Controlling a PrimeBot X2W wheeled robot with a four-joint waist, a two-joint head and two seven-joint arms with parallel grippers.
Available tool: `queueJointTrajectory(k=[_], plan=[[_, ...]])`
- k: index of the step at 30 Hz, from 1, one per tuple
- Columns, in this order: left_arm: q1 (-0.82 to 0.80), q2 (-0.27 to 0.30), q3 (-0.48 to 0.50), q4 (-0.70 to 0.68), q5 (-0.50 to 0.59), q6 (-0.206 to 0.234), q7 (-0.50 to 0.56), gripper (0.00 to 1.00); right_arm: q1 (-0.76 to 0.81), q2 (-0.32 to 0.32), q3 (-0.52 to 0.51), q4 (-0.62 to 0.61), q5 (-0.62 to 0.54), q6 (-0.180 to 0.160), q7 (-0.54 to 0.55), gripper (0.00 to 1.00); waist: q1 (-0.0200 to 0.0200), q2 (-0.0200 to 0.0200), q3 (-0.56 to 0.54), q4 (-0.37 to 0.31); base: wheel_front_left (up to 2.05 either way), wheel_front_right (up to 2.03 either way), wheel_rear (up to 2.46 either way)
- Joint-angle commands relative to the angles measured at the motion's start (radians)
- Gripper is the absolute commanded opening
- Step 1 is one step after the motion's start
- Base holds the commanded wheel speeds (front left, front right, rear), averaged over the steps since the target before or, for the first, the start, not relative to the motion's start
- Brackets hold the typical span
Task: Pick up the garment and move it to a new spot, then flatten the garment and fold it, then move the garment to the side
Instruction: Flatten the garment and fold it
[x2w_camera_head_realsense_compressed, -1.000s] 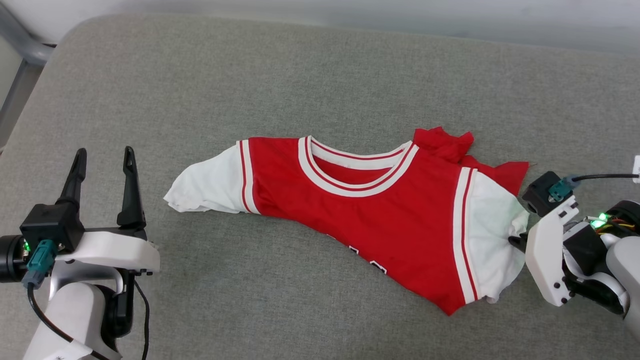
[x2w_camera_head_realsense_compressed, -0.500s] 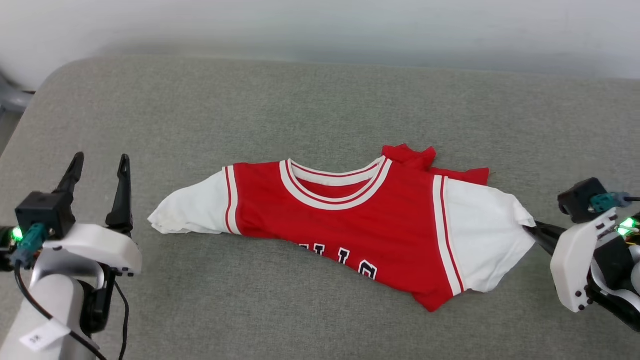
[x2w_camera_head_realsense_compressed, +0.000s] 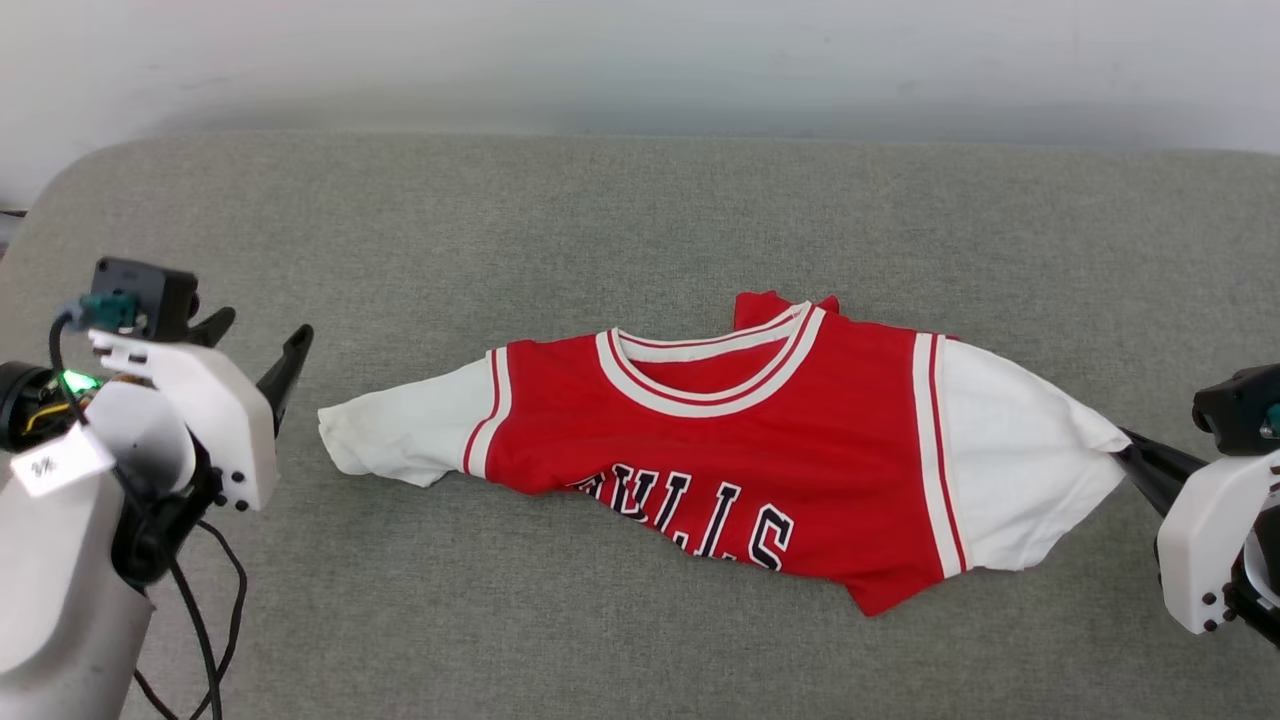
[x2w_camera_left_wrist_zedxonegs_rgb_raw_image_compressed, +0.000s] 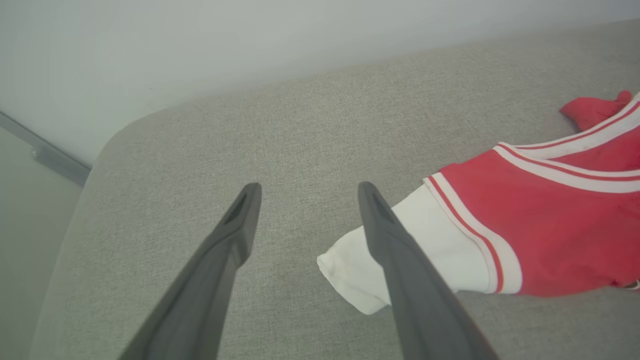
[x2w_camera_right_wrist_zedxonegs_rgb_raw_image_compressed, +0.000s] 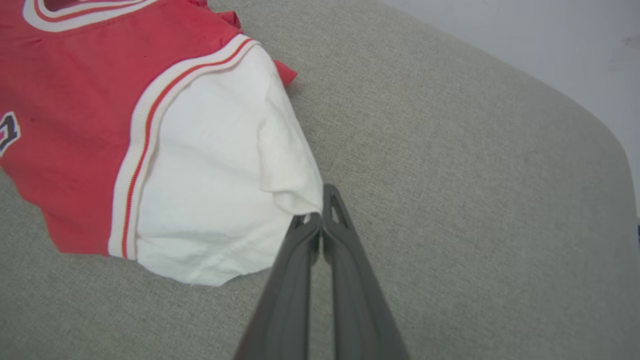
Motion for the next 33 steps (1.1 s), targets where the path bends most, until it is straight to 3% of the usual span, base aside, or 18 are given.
queueJointTrajectory(k=[1, 8, 20, 33], plan=[[-0.036, 0.017, -0.027, -0.003, -0.048, -0.007, 0.078, 1.00, 0.027, 0.013, -0.031, -0.017, -0.019, -0.002, 0.007, 0.00, -0.0001, 0.0000, 0.009, -0.005, 0.00, 0.00, 0.00], [-0.101, 0.086, -0.157, -0.014, -0.161, -0.008, 0.296, 1.00, 0.065, 0.044, -0.098, -0.076, -0.067, -0.002, 0.043, 0.00, -0.0001, 0.0000, 0.048, -0.029, 0.00, 0.00, 0.00], [-0.206, 0.149, -0.297, 0.097, -0.261, -0.009, 0.429, 1.00, 0.051, 0.086, -0.133, -0.155, -0.115, -0.002, 0.090, 0.00, -0.0001, 0.0000, 0.142, -0.075, 0.00, 0.00, 0.00], [-0.228, 0.153, -0.504, 0.188, -0.374, -0.010, 0.541, 1.00, 0.026, 0.104, -0.143, -0.197, -0.144, -0.002, 0.110, 0.00, -0.0001, 0.0000, 0.219, -0.097, 0.00, 0.00, 0.00]])
